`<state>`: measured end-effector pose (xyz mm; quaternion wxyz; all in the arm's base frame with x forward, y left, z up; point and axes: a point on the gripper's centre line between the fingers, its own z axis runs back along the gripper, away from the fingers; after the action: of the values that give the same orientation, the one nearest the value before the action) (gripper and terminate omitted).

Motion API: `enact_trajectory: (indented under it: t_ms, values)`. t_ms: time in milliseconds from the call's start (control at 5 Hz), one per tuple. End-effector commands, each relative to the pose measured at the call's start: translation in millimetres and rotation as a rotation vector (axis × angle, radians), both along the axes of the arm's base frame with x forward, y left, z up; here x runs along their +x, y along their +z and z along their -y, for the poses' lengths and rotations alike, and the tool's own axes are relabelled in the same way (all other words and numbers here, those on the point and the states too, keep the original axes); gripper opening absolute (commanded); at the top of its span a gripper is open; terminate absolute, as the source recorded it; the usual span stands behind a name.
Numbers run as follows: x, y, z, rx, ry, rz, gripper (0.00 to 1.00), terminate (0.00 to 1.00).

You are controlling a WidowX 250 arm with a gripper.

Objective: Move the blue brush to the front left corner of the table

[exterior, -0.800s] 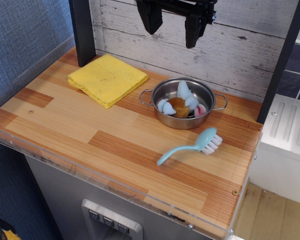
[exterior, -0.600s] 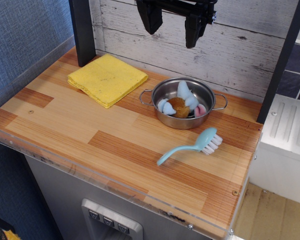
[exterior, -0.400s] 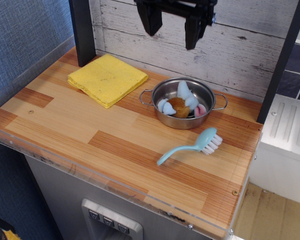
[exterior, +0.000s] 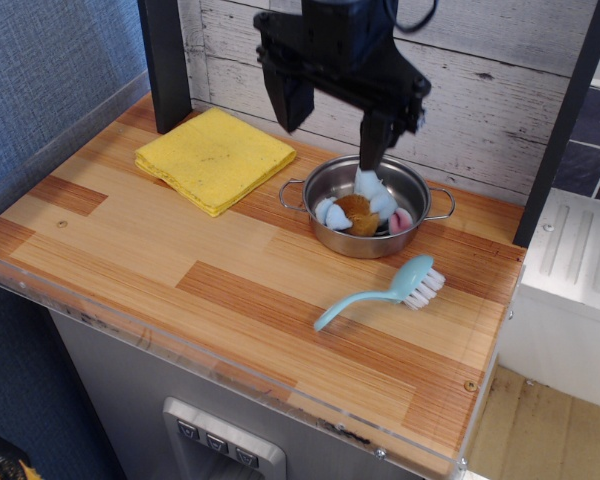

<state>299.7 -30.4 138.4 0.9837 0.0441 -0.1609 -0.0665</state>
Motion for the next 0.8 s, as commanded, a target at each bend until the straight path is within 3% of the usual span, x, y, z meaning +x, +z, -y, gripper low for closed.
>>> enact_trajectory:
  t_ms: [0,600]
  values:
    - [-26.5,-21.8,8.9,-0.024,-0.263,-0.054,1.0,0.0]
    - [-44.0,-84.6,32.7,0.037,-0.413,-0.147,1.0,0.0]
